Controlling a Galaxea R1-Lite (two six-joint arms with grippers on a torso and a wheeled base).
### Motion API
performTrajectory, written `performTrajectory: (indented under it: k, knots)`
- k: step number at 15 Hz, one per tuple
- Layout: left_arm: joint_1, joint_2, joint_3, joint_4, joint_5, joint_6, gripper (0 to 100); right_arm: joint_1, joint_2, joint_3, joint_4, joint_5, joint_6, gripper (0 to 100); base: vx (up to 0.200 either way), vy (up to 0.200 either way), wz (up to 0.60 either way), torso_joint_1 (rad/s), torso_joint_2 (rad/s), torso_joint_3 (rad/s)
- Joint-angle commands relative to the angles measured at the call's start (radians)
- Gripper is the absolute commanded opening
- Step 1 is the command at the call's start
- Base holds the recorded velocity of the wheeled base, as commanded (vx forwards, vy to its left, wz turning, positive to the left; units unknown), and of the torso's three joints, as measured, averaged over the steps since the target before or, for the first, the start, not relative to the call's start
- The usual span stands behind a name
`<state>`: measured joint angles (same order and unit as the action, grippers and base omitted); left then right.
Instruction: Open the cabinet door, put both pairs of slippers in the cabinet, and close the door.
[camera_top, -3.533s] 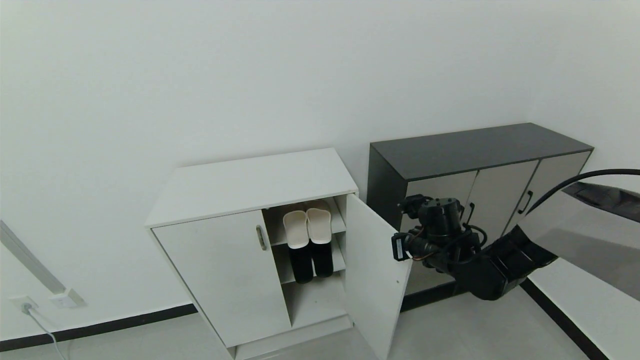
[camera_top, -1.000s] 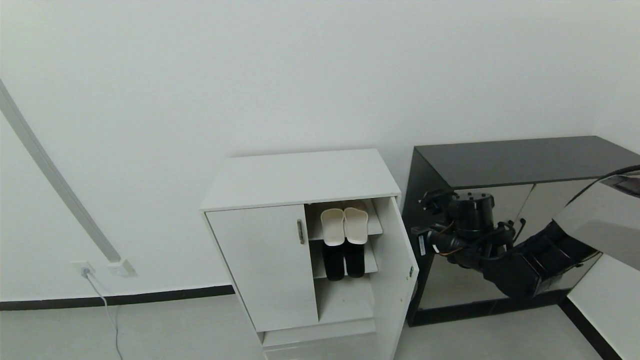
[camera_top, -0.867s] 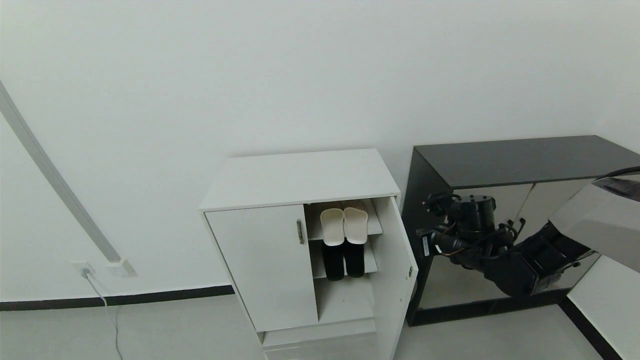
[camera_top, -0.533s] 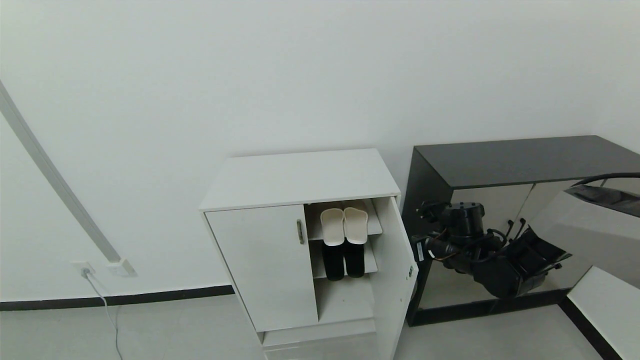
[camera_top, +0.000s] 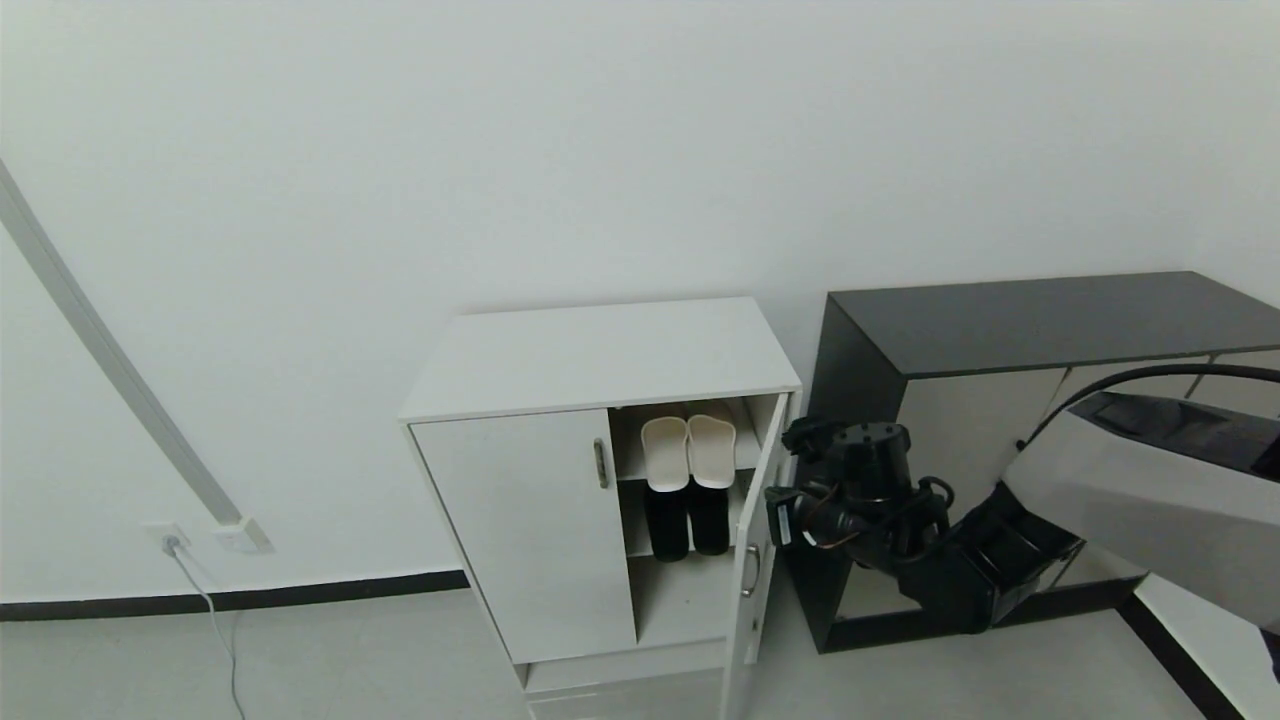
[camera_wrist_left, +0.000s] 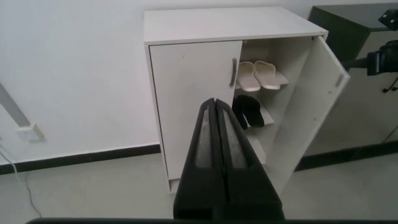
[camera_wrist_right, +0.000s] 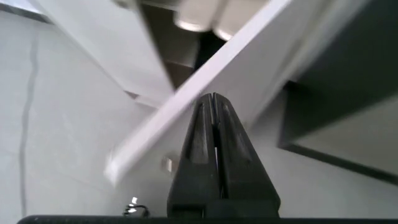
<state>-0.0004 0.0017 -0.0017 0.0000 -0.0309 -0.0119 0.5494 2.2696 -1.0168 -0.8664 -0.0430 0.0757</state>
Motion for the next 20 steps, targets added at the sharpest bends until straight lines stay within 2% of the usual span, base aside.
performTrajectory:
  k: [1, 3, 6, 11, 16, 18, 20]
  knots:
    - [0.000, 0.000, 0.000, 0.000, 0.000, 0.000, 0, 0.061, -0.015, 0.006, -0.011, -0.002, 0.036, 0, 0.000, 0.000, 0.00, 0.000, 0.00, 0.000]
    - [0.000, 0.000, 0.000, 0.000, 0.000, 0.000, 0, 0.081, -0.056, 0.032, -0.017, 0.009, 0.068, 0, 0.000, 0.000, 0.00, 0.000, 0.00, 0.000]
    - [0.000, 0.000, 0.000, 0.000, 0.000, -0.002, 0, 0.081, -0.085, 0.095, -0.043, 0.017, -0.014, 0, 0.000, 0.000, 0.00, 0.000, 0.00, 0.000]
    - [0.000, 0.000, 0.000, 0.000, 0.000, -0.002, 0, 0.096, -0.082, 0.106, -0.085, 0.022, -0.033, 0, 0.000, 0.000, 0.00, 0.000, 0.00, 0.000]
    - [0.002, 0.000, 0.000, 0.000, 0.000, -0.002, 0, 0.101, -0.081, 0.162, -0.163, 0.058, -0.036, 0, 0.000, 0.000, 0.60, 0.004, 0.01, 0.002]
    - [0.002, 0.000, 0.000, 0.000, 0.000, -0.002, 0, 0.096, -0.058, 0.184, -0.244, 0.075, -0.057, 0, 0.000, 0.000, 0.00, 0.000, 0.00, 0.000]
    - [0.000, 0.000, 0.000, 0.000, 0.000, 0.000, 0, 0.096, -0.051, 0.188, -0.261, 0.072, -0.062, 0, 0.000, 0.000, 0.00, 0.000, 0.00, 0.000]
